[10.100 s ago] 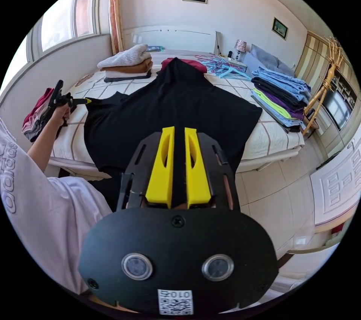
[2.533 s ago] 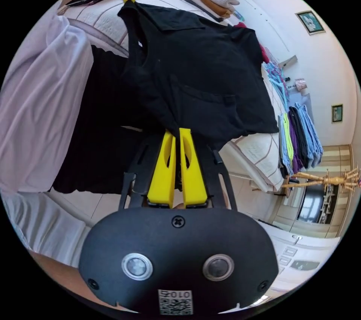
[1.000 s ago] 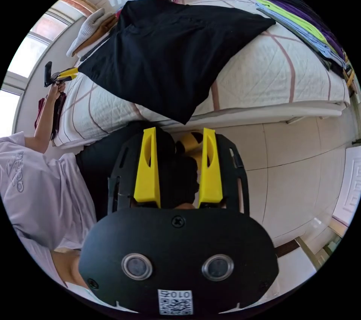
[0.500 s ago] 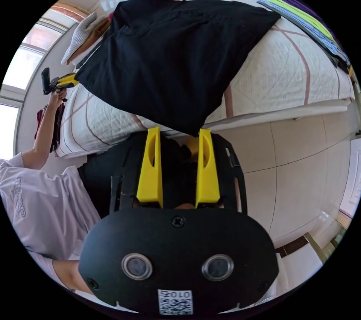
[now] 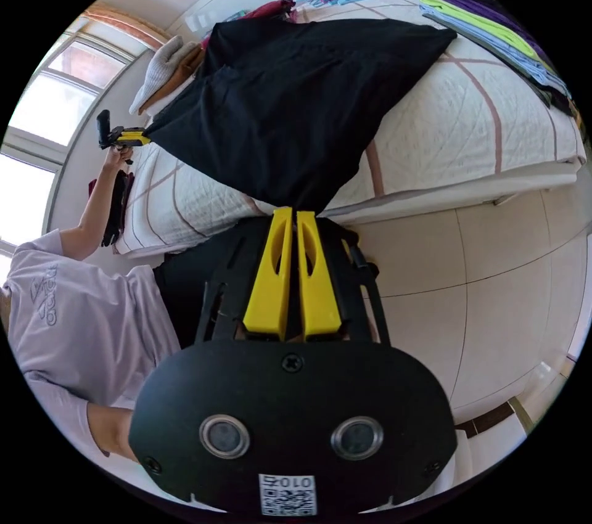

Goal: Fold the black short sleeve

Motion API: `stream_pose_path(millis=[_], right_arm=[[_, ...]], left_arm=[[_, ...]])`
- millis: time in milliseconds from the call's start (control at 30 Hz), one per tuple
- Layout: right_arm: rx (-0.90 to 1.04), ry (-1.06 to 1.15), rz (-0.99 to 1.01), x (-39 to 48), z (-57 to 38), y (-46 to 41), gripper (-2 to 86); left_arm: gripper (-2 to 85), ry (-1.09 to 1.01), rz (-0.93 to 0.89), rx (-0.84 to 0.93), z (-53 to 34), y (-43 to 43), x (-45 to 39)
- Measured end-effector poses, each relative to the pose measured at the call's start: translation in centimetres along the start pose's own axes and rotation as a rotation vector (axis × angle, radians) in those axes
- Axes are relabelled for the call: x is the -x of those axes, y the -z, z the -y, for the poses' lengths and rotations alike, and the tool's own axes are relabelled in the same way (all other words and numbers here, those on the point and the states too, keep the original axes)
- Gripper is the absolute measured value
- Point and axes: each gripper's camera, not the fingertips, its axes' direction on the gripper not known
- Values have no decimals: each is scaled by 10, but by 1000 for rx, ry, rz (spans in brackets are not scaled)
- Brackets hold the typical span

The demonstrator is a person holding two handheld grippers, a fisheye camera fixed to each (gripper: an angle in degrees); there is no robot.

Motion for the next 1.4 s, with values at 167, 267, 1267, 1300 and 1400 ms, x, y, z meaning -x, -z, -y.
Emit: stream_pose_path(millis=[167, 267, 1267, 1300, 1400], right_arm=[[-45, 52, 76, 19, -19, 43, 31], [10, 67, 92, 39, -29, 49, 31], [8, 115, -275, 150, -31, 21, 68], [-13, 134, -268, 155, -21, 21, 68], [-76, 225, -217, 178, 28, 11, 68]], left_arm=[[33, 51, -23, 32, -20, 21, -19], [31, 121, -37, 49, -46, 29, -40], [70, 197, 198, -180, -117, 40, -137], [71, 173, 178, -182, -96, 32, -128], [71, 95, 145, -173, -41, 2, -111]])
